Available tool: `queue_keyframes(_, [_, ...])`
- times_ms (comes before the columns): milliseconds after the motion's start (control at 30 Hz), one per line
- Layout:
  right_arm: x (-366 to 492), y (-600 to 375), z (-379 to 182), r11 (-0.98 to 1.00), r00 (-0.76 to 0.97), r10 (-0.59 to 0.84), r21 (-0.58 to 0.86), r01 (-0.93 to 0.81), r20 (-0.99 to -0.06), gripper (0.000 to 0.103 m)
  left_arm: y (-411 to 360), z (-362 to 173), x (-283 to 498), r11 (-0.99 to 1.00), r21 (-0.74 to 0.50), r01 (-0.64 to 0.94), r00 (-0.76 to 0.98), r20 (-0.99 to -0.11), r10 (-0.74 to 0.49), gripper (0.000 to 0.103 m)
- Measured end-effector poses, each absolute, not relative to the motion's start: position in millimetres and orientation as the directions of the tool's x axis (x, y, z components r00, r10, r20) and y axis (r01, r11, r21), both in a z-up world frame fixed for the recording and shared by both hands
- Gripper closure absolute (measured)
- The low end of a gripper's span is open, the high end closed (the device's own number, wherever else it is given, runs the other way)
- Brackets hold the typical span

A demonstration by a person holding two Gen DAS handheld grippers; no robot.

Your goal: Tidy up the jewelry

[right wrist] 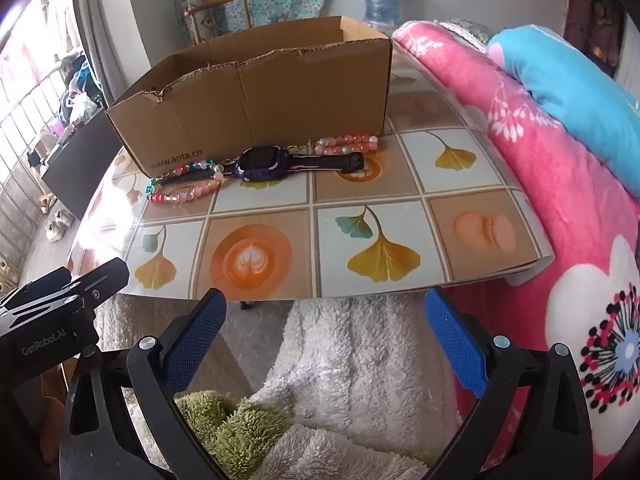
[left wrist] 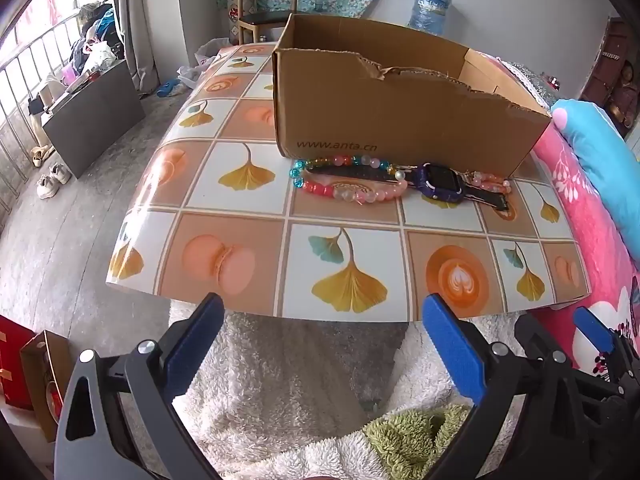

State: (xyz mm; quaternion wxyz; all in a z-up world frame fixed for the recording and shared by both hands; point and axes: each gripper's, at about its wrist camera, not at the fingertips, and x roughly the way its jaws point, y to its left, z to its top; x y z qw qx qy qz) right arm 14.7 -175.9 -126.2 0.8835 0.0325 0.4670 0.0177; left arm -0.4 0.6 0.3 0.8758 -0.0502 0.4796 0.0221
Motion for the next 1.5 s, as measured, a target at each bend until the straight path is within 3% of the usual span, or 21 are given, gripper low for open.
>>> queue_keyframes(733, [23,-176,-118,0.999,0.585,0.031,0.046,0.011,-0.810,0.008,1,2,3,0.994,-0.076,-0.076,0.542,-0.840,-0.022,0.006])
queue_keyframes(1500, [51,-192,-122,1.000,0.573,-0.014,0.004,0.030,-0.819,0.008,6,-5,34,0.997,0.013,-0.079,0.494,-0.868,0.051,0.006])
